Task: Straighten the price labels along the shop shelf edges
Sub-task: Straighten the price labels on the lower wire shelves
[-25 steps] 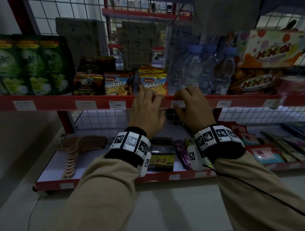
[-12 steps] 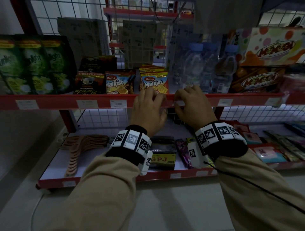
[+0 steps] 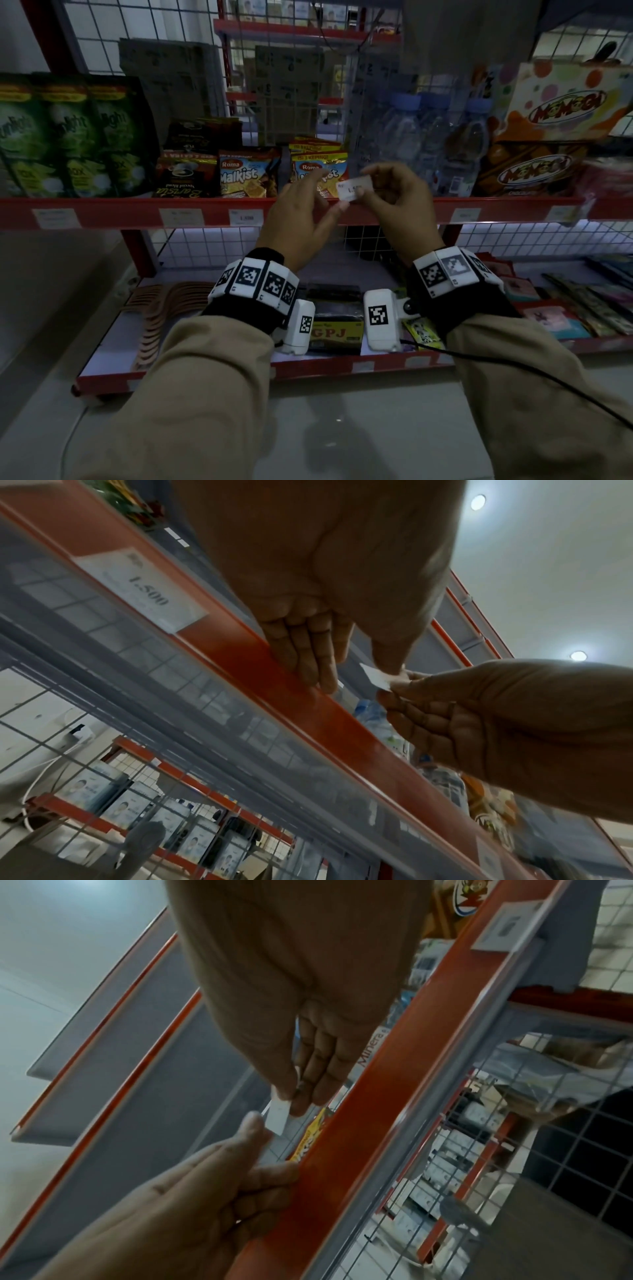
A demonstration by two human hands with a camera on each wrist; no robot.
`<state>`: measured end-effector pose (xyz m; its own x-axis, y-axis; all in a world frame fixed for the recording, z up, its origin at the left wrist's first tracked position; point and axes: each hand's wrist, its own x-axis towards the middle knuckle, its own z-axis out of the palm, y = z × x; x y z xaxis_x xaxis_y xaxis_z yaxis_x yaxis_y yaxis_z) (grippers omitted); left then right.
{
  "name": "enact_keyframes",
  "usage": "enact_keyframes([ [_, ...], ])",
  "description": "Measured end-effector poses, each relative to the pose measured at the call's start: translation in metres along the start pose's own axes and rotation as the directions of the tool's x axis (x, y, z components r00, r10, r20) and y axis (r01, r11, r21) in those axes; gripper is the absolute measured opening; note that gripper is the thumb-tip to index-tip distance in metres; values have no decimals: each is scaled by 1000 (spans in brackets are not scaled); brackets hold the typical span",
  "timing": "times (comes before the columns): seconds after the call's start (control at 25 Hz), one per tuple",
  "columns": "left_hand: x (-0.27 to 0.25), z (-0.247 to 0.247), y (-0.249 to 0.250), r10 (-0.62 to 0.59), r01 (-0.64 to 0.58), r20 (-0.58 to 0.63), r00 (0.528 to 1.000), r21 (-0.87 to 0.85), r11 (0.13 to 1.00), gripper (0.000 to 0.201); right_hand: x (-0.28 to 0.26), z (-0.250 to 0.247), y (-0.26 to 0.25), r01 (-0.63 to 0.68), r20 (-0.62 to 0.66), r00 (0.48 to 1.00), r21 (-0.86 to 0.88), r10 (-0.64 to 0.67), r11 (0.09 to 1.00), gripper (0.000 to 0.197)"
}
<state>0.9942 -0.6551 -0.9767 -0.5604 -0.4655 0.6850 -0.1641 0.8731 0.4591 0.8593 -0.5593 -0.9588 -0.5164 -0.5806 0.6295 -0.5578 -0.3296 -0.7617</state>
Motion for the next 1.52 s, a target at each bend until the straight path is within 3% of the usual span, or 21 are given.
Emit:
enact_keyframes([
  [0.16, 3, 0, 0, 0, -2, -52, 999, -22, 1000, 26, -4, 9, -5, -12, 75, 997, -18, 13, 1000, 16],
  [0.32, 4, -2, 3, -4, 5, -40, 999, 30, 1000, 15, -3, 5, -4, 40, 82, 996, -243, -20, 969, 12],
  [0.48, 4, -12, 9, 22, -49, 106, 994, 266, 963, 22, 0, 0, 1, 7, -4, 1000, -293, -9, 956, 12],
  [0.56, 5, -16, 11, -8, -34, 112, 994, 365, 930, 23, 2, 2, 2, 31, -28, 999, -336, -42, 941, 12],
  [0.8, 2, -19, 2, -22, 8, 38, 999, 339, 941, 26, 3, 9, 5, 166, 129, 985, -559, -112, 813, 11],
  [0.96, -1, -11, -3, 35, -47, 38, 999, 375, 926, 27, 2, 9, 6, 218, 207, 973, -655, -105, 724, 15],
  [1.16, 0, -8, -7, 27, -34, 24, 999, 421, 906, 17, 3, 6, 4, 244, 258, 962, -660, -90, 711, 12],
  [1.52, 0, -8, -8, 32, -54, 55, 998, 471, 880, 19, 4, 7, 0, 251, 307, 951, -714, -29, 654, 14],
])
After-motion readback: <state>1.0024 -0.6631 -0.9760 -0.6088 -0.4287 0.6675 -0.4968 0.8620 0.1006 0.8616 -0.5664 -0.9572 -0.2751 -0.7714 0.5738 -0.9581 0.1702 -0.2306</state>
